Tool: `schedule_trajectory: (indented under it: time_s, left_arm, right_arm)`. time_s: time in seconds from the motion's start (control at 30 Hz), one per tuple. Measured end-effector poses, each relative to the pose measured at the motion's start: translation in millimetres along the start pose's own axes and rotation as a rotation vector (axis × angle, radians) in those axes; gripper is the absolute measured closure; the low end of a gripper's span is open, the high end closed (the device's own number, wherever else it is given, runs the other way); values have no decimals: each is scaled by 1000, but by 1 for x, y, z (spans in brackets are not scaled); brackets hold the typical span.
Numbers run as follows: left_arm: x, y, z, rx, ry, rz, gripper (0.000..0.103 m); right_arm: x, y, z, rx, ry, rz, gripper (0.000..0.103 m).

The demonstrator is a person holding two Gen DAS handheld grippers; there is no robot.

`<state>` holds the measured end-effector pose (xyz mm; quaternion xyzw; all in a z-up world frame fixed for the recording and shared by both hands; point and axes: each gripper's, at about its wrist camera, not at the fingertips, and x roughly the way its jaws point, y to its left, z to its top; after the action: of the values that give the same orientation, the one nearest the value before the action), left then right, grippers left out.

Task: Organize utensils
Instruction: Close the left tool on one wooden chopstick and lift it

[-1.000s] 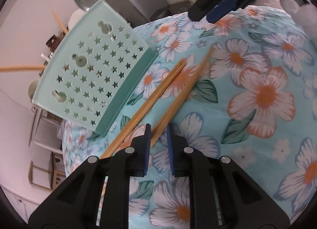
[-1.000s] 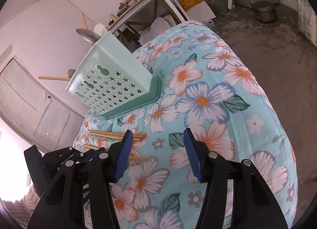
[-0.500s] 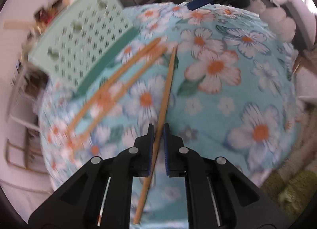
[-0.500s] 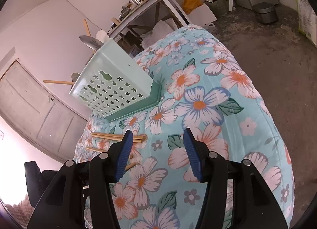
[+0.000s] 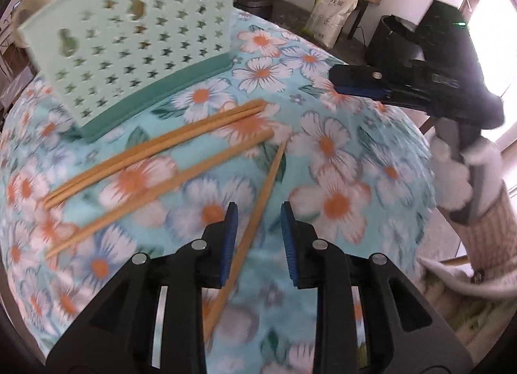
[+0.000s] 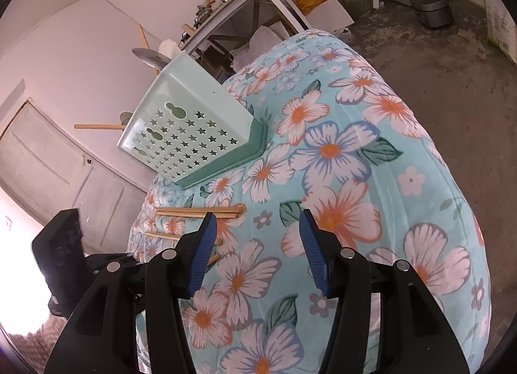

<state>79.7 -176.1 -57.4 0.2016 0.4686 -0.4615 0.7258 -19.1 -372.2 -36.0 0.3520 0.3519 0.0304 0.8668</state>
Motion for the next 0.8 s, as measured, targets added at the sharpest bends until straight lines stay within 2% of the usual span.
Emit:
schedule_trajectory:
  time_s: [0.1, 0.27, 0.37, 0.53, 0.6, 0.8]
  left_arm:
    - [22, -5, 17, 25, 8, 8, 77]
    - [32, -10, 31, 37, 12, 35, 78]
    - [36, -13, 33, 45, 16, 70, 88]
    - [31, -3, 31, -42, 7, 62, 98]
    - [19, 6, 24, -93, -11, 48, 98]
    - [-33, 34, 9, -263, -166, -15, 98]
  right_arm:
    - [-5, -2, -2, -1, -4, -6, 51]
    - [-15, -5, -4, 7, -16, -18, 51]
    - [-18, -5, -6, 9, -18, -22, 51]
    - [-23, 3, -8, -1, -17, -24, 51]
    - [-26, 8, -9, -7, -21, -21, 51]
    - [-31, 26, -13, -35, -17, -25, 51]
